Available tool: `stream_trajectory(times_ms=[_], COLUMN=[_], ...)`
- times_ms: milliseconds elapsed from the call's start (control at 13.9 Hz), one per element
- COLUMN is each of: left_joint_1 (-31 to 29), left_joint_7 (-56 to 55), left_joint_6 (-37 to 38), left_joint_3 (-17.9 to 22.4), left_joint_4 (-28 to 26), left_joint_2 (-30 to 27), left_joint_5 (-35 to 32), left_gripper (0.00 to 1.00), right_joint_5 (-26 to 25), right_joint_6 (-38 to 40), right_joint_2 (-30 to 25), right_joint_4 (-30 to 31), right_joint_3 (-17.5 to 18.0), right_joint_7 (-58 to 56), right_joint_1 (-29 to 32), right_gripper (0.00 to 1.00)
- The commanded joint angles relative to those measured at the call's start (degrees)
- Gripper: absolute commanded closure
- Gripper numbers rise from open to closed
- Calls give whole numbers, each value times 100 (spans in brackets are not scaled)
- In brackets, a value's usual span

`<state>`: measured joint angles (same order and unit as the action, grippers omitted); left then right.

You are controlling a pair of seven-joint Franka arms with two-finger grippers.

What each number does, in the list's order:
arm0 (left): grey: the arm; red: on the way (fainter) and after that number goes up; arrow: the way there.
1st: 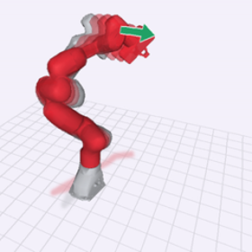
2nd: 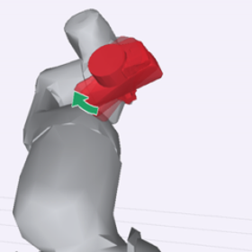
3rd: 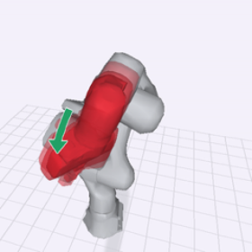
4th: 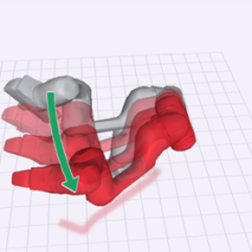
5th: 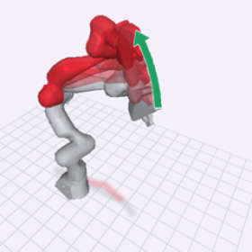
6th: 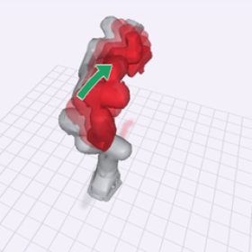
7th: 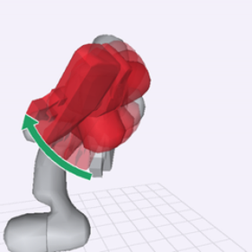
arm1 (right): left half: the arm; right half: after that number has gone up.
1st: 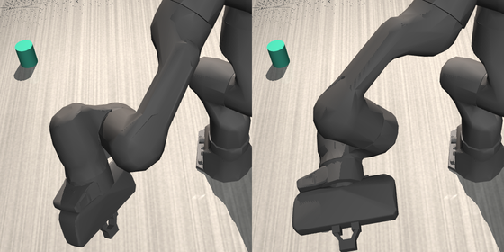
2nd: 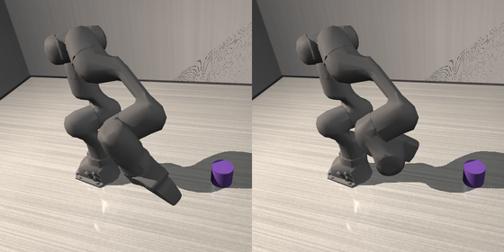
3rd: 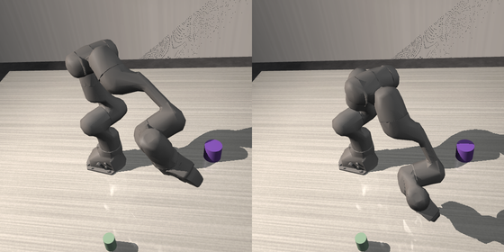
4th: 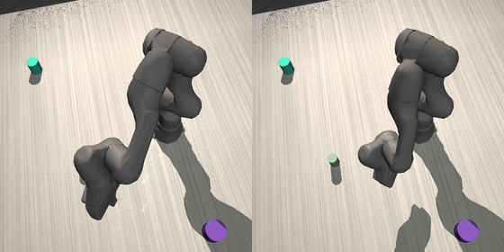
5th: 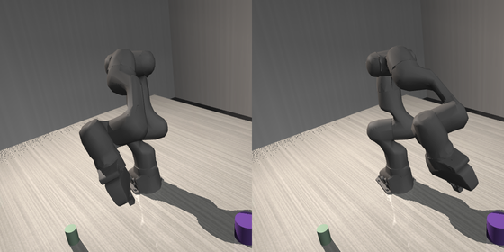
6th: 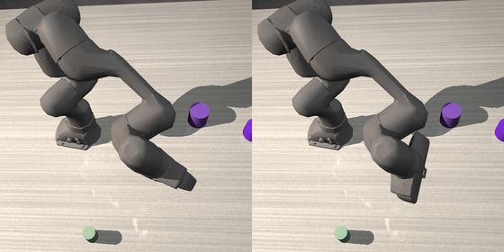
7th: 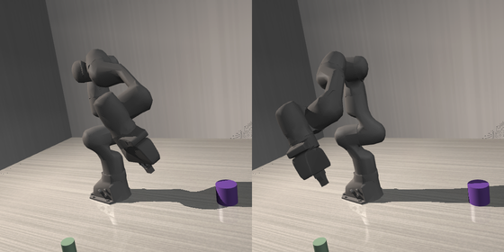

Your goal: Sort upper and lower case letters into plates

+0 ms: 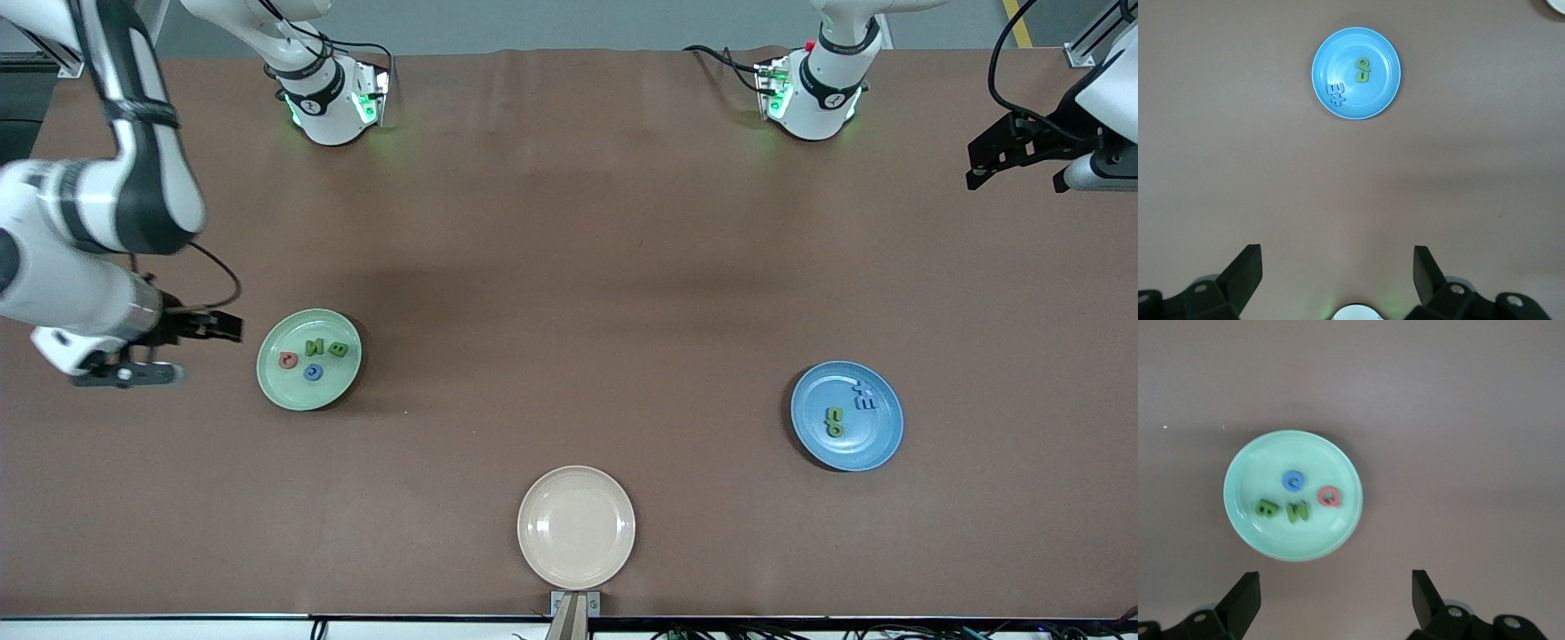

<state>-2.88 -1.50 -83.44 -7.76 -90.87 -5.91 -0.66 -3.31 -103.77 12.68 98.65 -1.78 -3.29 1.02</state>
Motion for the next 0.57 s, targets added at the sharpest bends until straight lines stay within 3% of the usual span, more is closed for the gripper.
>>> stream_trajectory(times_ms=[0, 503], left_joint_1=[-20, 15], left_joint_7=[-123, -448], left_joint_6=[12, -252], left_joint_3=[-7, -15], left_joint_4=[-63, -36], left_joint_2=[-85, 29], left_joint_5=[66, 83], left_gripper=[0, 0], right_joint_5=[-91, 6], right_joint_6=[786, 1165], right_joint_2=[59, 129], right_joint_4=[-704, -1548], right_joint_3=[73, 108], right_joint_7=[-75, -49], right_joint_1=[153, 162], right_gripper=[0, 0])
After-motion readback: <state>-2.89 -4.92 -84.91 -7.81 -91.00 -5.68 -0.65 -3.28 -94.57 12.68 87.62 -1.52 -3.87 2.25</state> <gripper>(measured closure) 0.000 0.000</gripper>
